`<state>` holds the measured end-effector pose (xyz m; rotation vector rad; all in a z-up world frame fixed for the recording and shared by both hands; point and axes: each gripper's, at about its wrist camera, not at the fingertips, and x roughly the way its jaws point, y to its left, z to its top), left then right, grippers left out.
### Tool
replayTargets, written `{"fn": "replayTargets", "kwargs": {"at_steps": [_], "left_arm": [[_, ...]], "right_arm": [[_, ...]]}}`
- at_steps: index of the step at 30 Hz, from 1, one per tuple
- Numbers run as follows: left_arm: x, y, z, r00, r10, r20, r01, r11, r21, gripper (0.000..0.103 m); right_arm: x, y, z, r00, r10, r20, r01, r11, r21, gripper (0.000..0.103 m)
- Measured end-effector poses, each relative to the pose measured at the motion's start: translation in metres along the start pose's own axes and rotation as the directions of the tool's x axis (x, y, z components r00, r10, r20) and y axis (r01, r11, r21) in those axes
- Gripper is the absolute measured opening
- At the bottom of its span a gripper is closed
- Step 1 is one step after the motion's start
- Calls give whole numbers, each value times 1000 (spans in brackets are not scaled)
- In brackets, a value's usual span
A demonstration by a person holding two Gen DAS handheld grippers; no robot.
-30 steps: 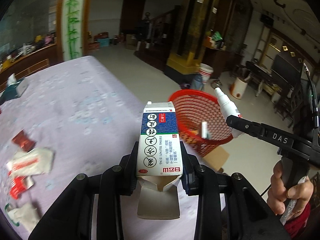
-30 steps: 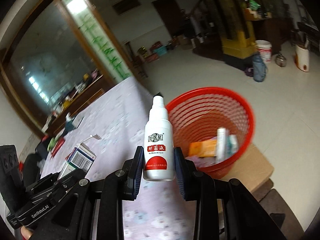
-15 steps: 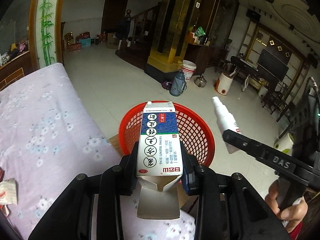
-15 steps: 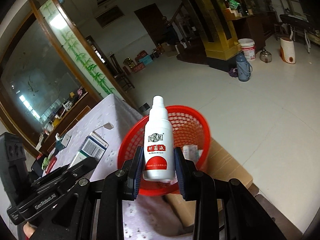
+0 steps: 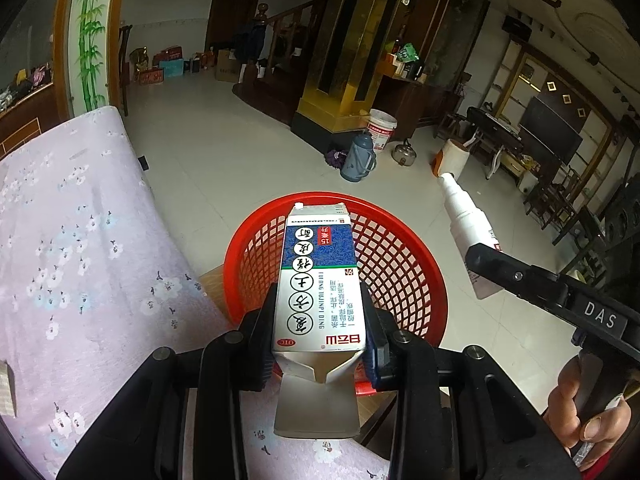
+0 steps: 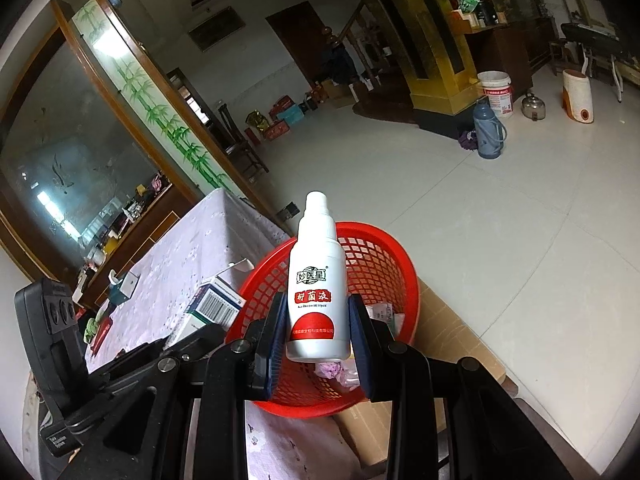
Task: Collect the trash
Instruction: 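Carry the medicine box and white bottle to the red wastebasket and release them, then return both tools to the table toward the sock and wrappers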
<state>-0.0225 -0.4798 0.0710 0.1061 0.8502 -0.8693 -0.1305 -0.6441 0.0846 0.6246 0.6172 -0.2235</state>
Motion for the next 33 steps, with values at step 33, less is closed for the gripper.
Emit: {"fn": "replayTargets", "kwargs": {"at_steps": [33], "left_arm": [[-84,21,-47,996,36,85,-37,999,4,68]], "right_arm": [[15,47,-37,997,50,-67,-54,996,-65,49]]}}
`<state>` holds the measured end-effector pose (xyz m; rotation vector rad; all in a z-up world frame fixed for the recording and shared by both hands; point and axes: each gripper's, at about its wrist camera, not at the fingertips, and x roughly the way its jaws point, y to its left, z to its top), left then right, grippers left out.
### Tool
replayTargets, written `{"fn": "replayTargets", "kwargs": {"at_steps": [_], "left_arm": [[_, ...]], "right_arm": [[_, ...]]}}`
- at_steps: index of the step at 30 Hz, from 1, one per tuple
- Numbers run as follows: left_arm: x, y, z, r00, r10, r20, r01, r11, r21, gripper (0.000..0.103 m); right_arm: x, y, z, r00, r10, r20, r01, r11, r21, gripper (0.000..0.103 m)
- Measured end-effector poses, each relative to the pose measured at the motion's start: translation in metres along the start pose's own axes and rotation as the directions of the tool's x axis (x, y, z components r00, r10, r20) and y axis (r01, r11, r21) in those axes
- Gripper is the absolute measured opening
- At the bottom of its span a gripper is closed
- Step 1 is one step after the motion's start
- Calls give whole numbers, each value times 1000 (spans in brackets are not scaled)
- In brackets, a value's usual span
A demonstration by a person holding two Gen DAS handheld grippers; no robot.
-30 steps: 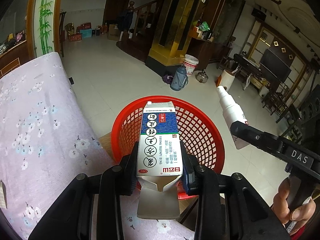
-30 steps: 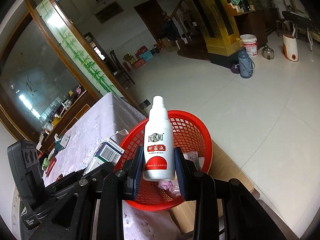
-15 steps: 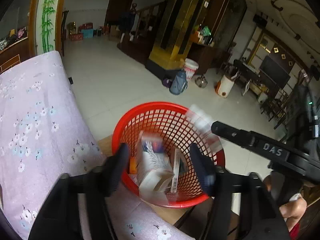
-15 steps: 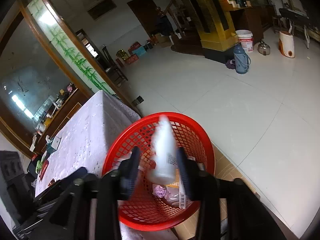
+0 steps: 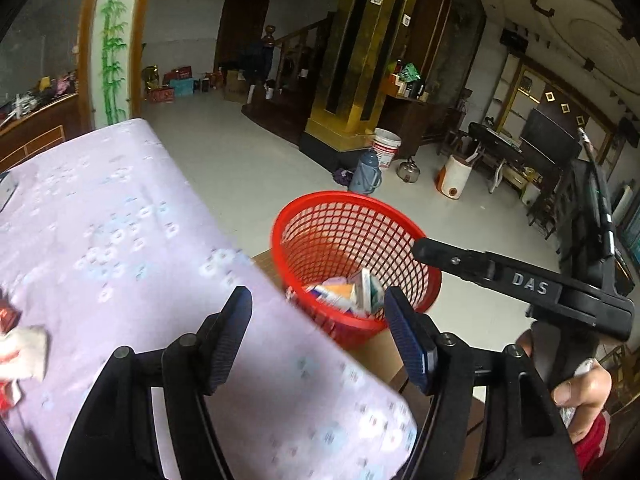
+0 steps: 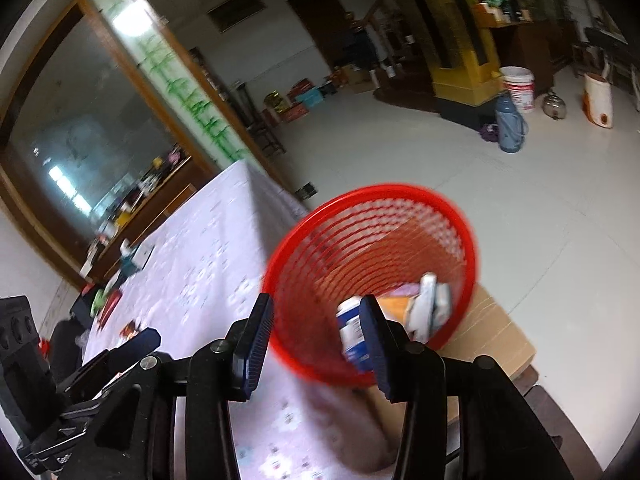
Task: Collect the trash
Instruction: 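Return both tools to the table toward the sock and wrappers, then grasp the white sock with the left tool while the right tool grasps the white wrapper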
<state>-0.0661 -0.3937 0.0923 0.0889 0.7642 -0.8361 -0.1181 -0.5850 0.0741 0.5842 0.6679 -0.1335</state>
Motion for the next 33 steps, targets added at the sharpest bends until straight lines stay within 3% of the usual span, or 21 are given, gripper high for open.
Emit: {"fn": "replayTargets", "kwargs": {"at_steps": [10,16,18,23,25,28,33], "left_arm": [[-73,47,-42,996,87,23,-85,994,-67,71],[-120,100,-73,985,167,30,-161,976,-147,71],[-135,121,-84,977,211,27,-203,963,-178,71],[-169,181,-117,934,356,9,-340,897,-283,74],[-170,196,-126,928,373,-19,-361,881,-306,82],[-160,207,-134,925,376,-58,-375,876,-302,83],[-134,220,-148,900,417,-128,-436,856,-279,83]], "right_arm": [[20,63,-38,991,97,-94,-106,990,-95,53],[29,103,-60,982,126,-141,-149,975,-167,54],[32,115,-67,979,133,-153,-161,969,-187,54],[41,137,-80,973,141,-181,-180,958,-222,55],[45,146,-84,971,139,-196,-184,954,-236,55],[48,159,-90,968,137,-211,-190,947,-259,55],[51,170,-95,968,116,-221,-178,940,-290,55]]}}
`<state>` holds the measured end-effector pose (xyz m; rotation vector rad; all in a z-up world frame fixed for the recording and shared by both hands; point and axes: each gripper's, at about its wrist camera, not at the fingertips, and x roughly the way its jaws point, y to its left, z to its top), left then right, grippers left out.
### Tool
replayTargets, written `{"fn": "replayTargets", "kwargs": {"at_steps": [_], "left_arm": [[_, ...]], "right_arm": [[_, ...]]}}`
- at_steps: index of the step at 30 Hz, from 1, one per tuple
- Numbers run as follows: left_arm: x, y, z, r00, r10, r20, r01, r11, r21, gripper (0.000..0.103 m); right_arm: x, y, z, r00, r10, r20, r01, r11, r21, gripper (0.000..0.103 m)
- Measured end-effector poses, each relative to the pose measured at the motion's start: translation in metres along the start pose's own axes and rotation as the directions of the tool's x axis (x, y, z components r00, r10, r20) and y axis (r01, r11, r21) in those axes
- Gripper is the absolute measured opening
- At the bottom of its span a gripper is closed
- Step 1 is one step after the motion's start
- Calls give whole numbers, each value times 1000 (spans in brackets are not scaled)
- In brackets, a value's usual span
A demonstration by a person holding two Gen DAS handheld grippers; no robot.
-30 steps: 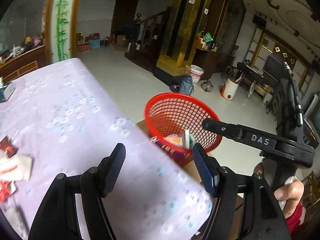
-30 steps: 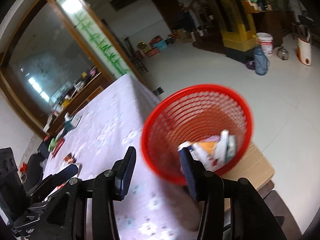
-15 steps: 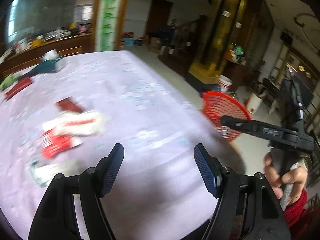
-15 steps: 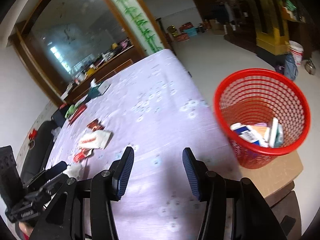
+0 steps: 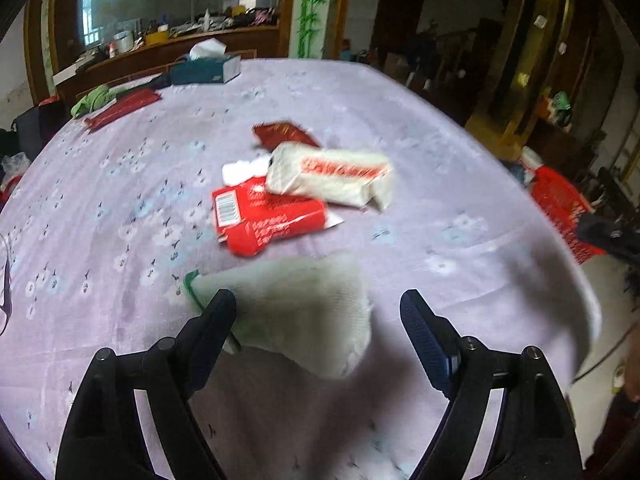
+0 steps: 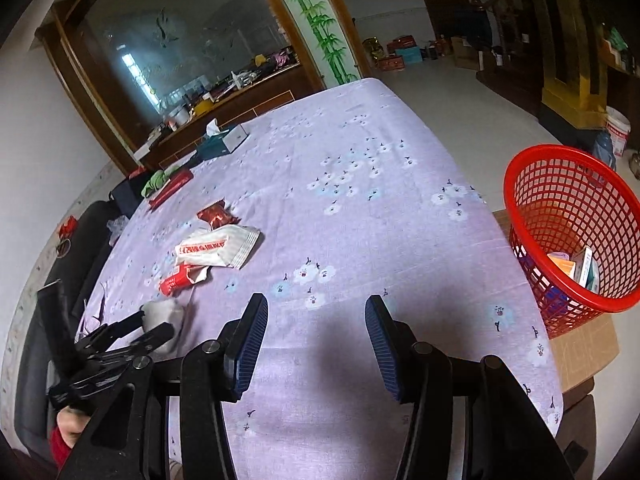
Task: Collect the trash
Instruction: 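Grasp the white sock with the left tool while the right tool grasps the white wrapper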
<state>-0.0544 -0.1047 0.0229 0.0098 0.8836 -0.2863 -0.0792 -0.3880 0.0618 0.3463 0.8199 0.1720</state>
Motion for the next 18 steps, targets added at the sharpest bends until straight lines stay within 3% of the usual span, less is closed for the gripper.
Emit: {"fn": "replayTargets", "kwargs": {"at_steps": [4,6,9,12,18], "left_arm": [[19,14,0,1000,-10,-16,9,998,-58,77],[21,19,0,1000,8,-13,-9,998,-68,52],[14,32,-2,1000,-29,10,30,994,-104,34],[4,40,-6,997,-55,49,60,990,-130,32],[-12,58,-11,992,-11,124,32,985,-167,32]], "right_arm": [[5,5,3,1000,-9,-10,9,1000,-8,55],[8,12,6,1000,-4,-17,3,1000,-25,55],[18,27,11,999,19,-37,-21,998,-56,55],[33,48,19,996,56,-68,-63,993,-99,55],[93,89,55,982,115,-149,-137,980,-143,54]]}}
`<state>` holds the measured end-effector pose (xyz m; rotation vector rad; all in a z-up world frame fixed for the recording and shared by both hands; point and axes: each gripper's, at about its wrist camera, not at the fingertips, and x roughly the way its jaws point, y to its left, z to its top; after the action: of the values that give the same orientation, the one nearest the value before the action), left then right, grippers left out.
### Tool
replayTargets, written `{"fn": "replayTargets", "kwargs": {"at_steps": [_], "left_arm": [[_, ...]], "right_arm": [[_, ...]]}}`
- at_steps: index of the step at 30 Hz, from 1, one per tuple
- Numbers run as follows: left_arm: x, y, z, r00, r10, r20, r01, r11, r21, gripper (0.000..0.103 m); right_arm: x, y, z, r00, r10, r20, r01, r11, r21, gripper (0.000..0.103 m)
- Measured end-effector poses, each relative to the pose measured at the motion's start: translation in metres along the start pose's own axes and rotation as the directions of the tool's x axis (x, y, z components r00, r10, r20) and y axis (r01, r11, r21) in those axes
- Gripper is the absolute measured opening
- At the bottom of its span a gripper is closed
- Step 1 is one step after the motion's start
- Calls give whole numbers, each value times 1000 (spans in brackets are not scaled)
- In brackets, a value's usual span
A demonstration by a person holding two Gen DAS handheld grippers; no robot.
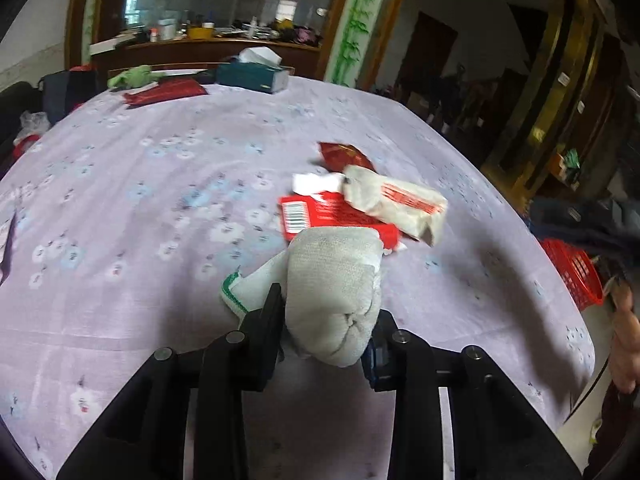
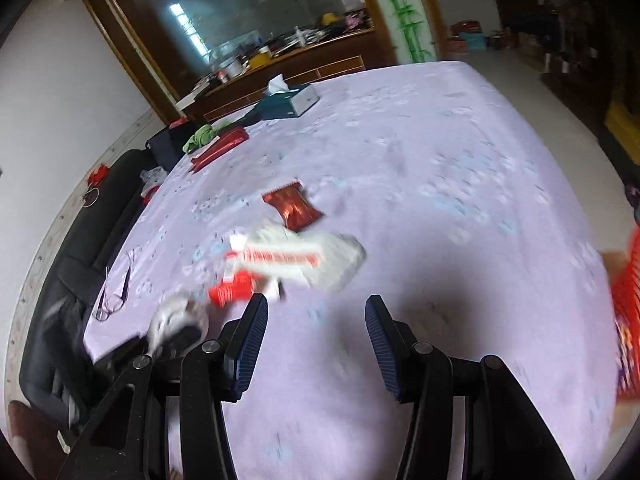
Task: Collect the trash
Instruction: 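Grasp the white sock with the left tool while the right tool grasps the white wrapper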
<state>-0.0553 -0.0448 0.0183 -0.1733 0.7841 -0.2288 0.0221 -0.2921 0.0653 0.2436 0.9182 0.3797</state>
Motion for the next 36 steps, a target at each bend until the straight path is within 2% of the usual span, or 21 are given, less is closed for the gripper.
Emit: {"fn": "replayTargets", "kwargs": {"at_steps": [4,8,12,15,18,21,23,25,30,32,34,36], "left_arm": [[-2,5,-1,1000,-22,6,22,1000,-16,32],[-1,5,-1,1000,-25,5,25,1000,-13,32],[-2,8,-1,999,-40,8,40,999,-21,32],[-2,8,0,999,-43,12,44,999,-27,32],[-3,8,-1,999,-47,16,47,998,-30,32],[-5,9,-1,999,-46,27,47,998,-35,32],[-7,11,-2,998,-39,39,41,998,-49,32],[-8,13,-2,998,-39,45,41,998,-57,32],[-9,14,-1,998,-32,54,35,997,-66,32],[-9,15,-1,998,-34,55,38,997,-65,32],[-9,14,-1,998,-30,59,34,997,-66,32],[-9,13,-1,998,-30,59,34,998,-61,32]], "right_arm": [[42,-2,32,1000,-11,-24,11,1000,21,54],[85,-20,48,995,50,-92,-40,993,108,54],[100,-23,39,982,117,-150,-96,986,140,57],[94,-13,23,954,227,-193,-196,966,166,57],[88,12,3,936,253,-244,-237,967,92,60],[87,32,-8,942,220,-252,-224,975,13,61],[88,46,-11,964,130,-231,-153,984,-86,61],[90,51,-10,975,72,-212,-101,986,-130,61],[102,61,-8,986,-14,-168,-22,978,-210,61],[105,62,-10,987,-27,-156,-8,976,-217,56],[104,63,-13,987,-32,-155,-5,974,-227,44],[96,64,-18,989,-45,-137,13,974,-227,41]]}}
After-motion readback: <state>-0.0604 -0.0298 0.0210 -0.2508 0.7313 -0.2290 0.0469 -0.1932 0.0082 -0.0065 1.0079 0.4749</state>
